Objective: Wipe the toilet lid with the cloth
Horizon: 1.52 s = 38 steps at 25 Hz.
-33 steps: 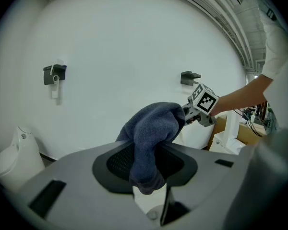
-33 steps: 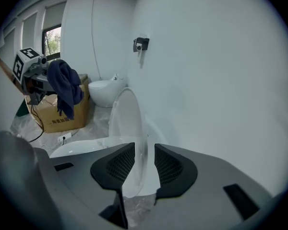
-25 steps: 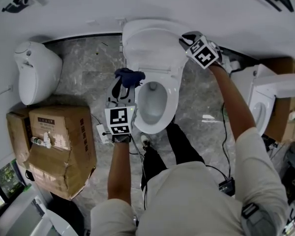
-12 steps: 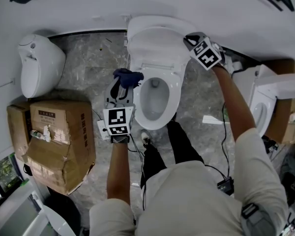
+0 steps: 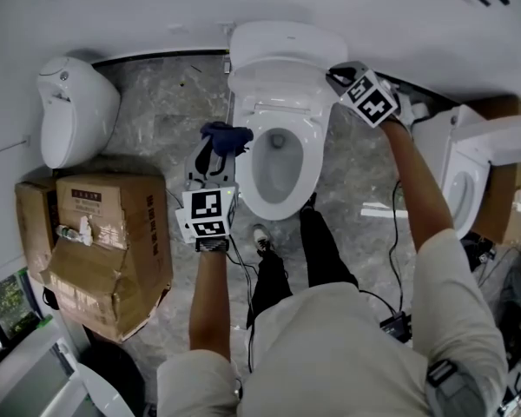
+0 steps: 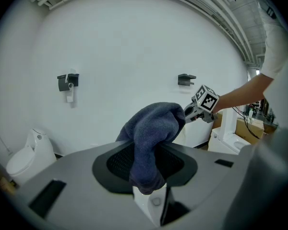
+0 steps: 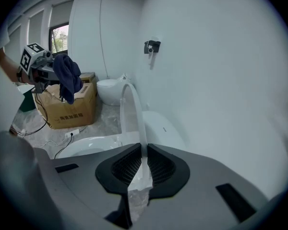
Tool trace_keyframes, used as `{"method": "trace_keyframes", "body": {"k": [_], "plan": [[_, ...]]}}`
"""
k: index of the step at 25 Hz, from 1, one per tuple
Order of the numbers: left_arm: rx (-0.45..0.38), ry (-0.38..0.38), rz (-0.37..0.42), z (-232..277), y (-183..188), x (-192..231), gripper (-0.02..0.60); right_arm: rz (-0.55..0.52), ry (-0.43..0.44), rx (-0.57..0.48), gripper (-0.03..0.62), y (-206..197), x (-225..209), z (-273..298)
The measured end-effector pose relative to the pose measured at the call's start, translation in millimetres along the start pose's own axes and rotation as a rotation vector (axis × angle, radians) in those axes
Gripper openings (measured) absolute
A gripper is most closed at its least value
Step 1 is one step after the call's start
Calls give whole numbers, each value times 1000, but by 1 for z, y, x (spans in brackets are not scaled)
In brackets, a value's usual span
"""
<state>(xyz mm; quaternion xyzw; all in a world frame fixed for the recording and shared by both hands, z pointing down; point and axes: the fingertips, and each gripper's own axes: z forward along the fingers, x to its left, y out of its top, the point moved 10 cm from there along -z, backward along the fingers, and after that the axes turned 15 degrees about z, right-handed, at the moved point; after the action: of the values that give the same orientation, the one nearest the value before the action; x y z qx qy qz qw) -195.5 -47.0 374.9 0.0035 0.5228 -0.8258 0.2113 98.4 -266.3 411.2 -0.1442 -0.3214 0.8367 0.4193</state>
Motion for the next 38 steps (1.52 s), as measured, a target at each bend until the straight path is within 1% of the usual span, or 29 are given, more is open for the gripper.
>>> {"method": "trace_keyframes", "body": {"k": [2, 6, 8, 11, 13, 16, 19, 22, 27, 30, 33, 38], "plan": [[-5, -9, 4, -10, -1, -1, 123, -6, -1, 5, 55, -3, 12, -6], [-55, -25, 13, -30, -5, 0, 123, -4, -8, 21, 58, -14, 37, -16], [-53, -34, 16, -40, -9, 0, 123, 3, 5, 34, 64, -21, 48, -22], [-28, -48, 23, -56, -15, -1, 123, 30, 41, 44, 74, -32, 63, -28], [-52, -59, 36, -64, -18, -3, 123, 37, 51, 54, 80, -39, 74, -32], [-92, -75, 49, -76, -27, -4, 123, 1, 55, 108, 84, -50, 96, -37], [-100, -93, 57, -92, -34, -4, 123, -35, 76, 178, 92, -61, 122, -41], [-108, -110, 65, -106, -40, -6, 123, -33, 95, 226, 104, -78, 146, -44], [-105, -135, 91, -123, -56, -7, 123, -70, 116, 283, 118, -114, 188, -43], [-98, -142, 87, -130, -68, -10, 123, -86, 106, 295, 123, -128, 203, -39], [-87, -156, 79, -136, -81, -16, 123, -85, 116, 312, 129, -141, 217, -36], [-69, -181, 69, -143, -100, -22, 123, -25, 149, 289, 141, -163, 237, -33]]}}
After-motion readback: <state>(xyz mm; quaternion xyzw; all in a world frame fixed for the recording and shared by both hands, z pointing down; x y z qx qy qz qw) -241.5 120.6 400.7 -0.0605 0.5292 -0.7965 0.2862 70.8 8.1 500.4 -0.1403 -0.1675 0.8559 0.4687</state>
